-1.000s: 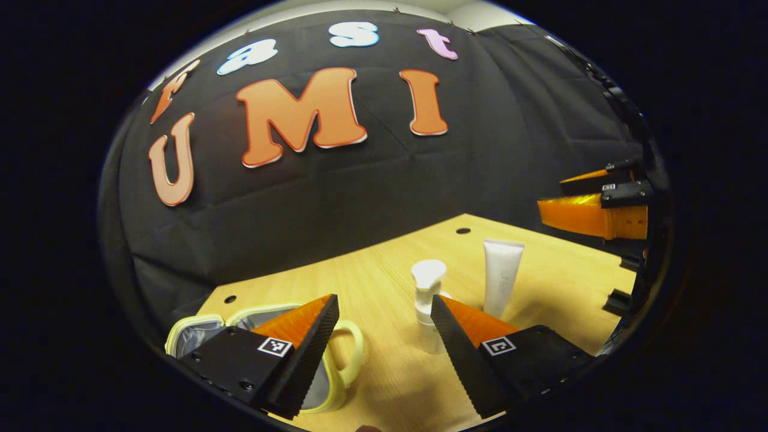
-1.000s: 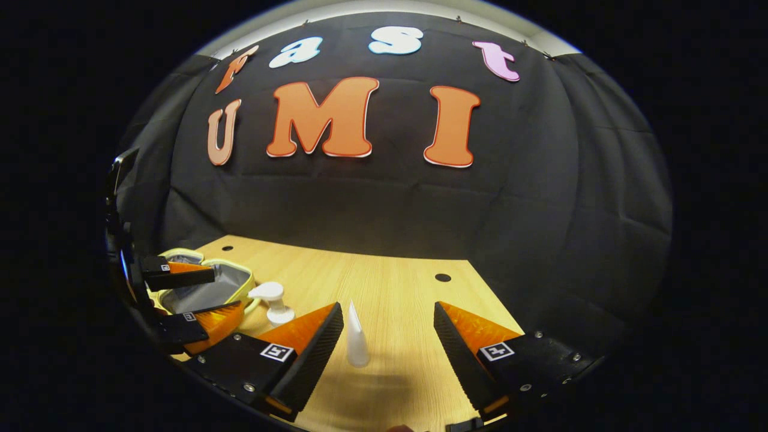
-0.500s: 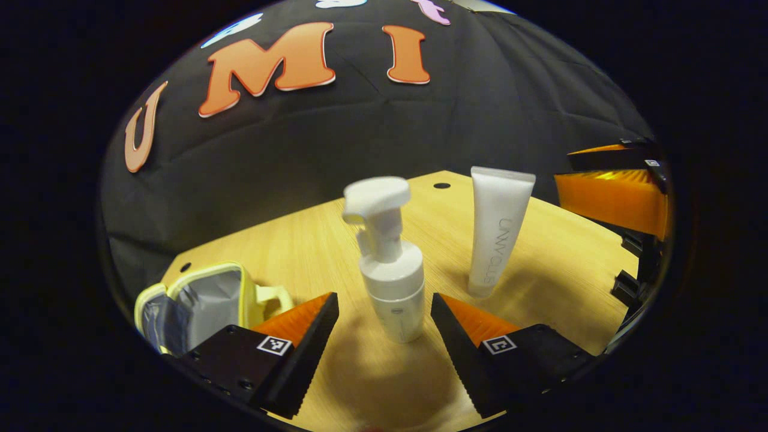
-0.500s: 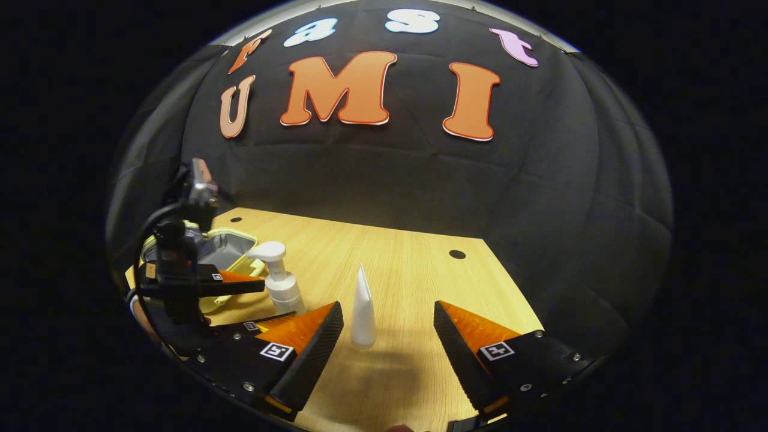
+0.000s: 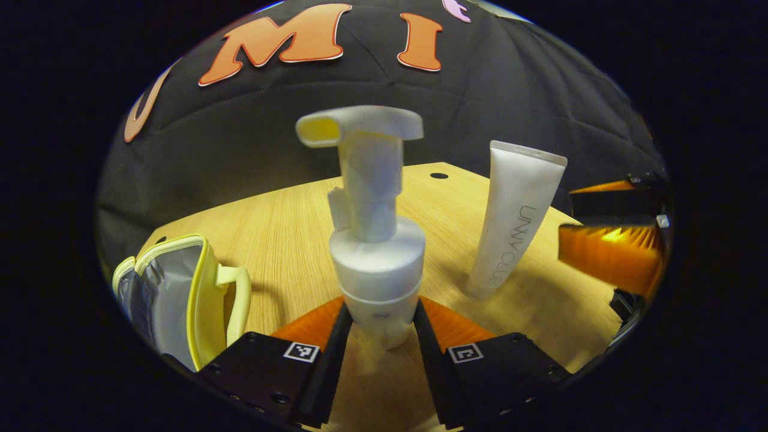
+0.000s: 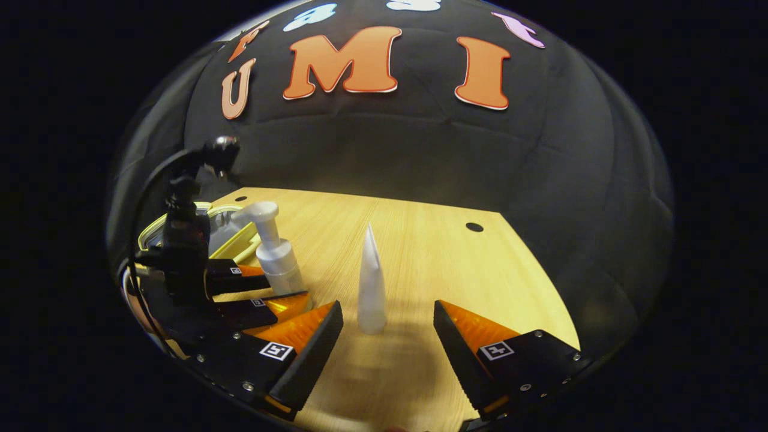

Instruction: First open the suitcase, pack the skin care products into it, and then close the suitcase.

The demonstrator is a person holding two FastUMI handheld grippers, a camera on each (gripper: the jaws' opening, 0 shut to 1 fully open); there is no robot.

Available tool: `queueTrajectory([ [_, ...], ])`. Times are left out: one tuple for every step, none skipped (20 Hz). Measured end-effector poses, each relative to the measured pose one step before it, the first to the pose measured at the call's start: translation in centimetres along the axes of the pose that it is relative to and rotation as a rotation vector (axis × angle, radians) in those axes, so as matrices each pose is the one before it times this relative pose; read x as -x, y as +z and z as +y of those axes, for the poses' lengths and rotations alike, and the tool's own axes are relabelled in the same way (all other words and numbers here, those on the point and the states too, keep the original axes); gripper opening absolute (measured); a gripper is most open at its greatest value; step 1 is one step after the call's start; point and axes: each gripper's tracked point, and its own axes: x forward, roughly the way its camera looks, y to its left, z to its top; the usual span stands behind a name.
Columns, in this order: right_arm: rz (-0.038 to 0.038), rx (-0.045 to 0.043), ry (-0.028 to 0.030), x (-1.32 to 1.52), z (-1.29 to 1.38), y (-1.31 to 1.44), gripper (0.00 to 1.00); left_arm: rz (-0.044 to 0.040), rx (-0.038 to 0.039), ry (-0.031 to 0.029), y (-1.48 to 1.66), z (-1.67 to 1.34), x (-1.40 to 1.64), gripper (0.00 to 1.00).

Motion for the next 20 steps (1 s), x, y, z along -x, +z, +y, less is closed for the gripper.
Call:
queueTrajectory([
  [0.01149,0.00001,0.00616,-0.527,0.205,-0.398,0.97,0.00072,0.0125,0.00679,0.281,0.195,0.365,0.63],
  [0.00676,-0.00067,0.00697,-0.53,0.157,-0.395,0.97,-0.00568,0.0017,0.01277,0.492,0.44,0.249,0.63],
  [0.00679,-0.00205,0.00735,-0.408,-0.095,-0.329,0.97,-0.00867,0.00318,0.01109,0.479,0.48,0.367,0.63],
  [0.00527,-0.00385,0.00842,-0.36,-0.084,-0.34,0.97,-0.00768,0.00435,0.00644,0.761,0.37,0.399,0.63],
  [0.00441,-0.00445,0.0079,-0.578,0.067,-0.077,0.97,-0.00847,0.0052,0.00978,0.685,0.371,0.553,0.63],
  [0.00885,-0.00311,0.00676,-0.631,0.156,-0.323,0.97,-0.0153,0.00711,0.00883,0.926,0.533,0.594,0.63],
  [0.00309,-0.00243,0.00825,-0.488,0.008,-0.181,0.97,-0.01853,0.00145,0.00958,1.076,0.626,0.696,0.63],
  [0.00861,-0.00009,0.00543,-0.524,0.155,-0.295,0.97,-0.01579,-0.00095,0.01369,1.14,0.548,0.701,0.63],
  [0.00288,-0.00223,0.00529,-0.466,-0.05,-0.195,0.96,-0.01908,-0.00168,0.01439,1.121,0.279,0.838,0.63],
  [-0.00232,-0.00258,0.00453,-0.325,-0.041,0.065,0.95,-0.00958,-0.00056,0.01496,0.972,0.514,0.791,0.63],
  [-0.00048,-0.00354,0.00502,-0.452,-0.047,0.073,0.93,-0.01287,0.00135,0.01453,0.645,0.607,0.68,0.63],
  [0.0006,-0.00712,0.00812,-0.363,0.118,0.008,0.91,-0.00589,0.00259,0.02022,0.595,0.785,0.627,0.63],
  [0.00183,-0.00649,0.00699,-0.375,0.195,0.104,0.87,-0.00708,0.00183,0.01508,0.491,0.67,0.459,0.63],
  [-0.00022,-0.0031,0.01174,-0.198,0.16,-0.095,0.85,-0.00786,0.00041,0.02124,0.48,0.751,0.607,0.63],
  [0.00288,0.00327,0.00668,-0.285,0.307,-0.1,0.81,0.00116,0.00094,0.01936,-0.092,0.821,0.463,0.63],
  [0.00423,0.00536,0.00804,-0.154,0.258,-0.373,0.77,-0.00763,0.00365,0.02228,0.116,0.891,0.401,0.63],
  [0.00354,0.007,0.00206,-0.166,0.165,-0.188,0.71,-0.00258,0.00413,0.01867,-0.072,0.839,0.53,0.63],
  [0.00004,0.0044,0.00085,-0.153,0.115,-0.099,0.69,-0.00372,0.00014,0.0223,0.041,0.774,0.642,0.63],
  [-0.00856,0.00156,-0.01029,-0.064,-0.129,0.2,0.61,-0.0008,-0.00139,0.01449,-0.093,0.693,0.513,0.63],
  [0.0054,-0.01116,0.0042,-0.151,0.022,-0.074,0.56,-0.00427,-0.00385,0.01962,0.155,0.903,0.735,0.63],
])
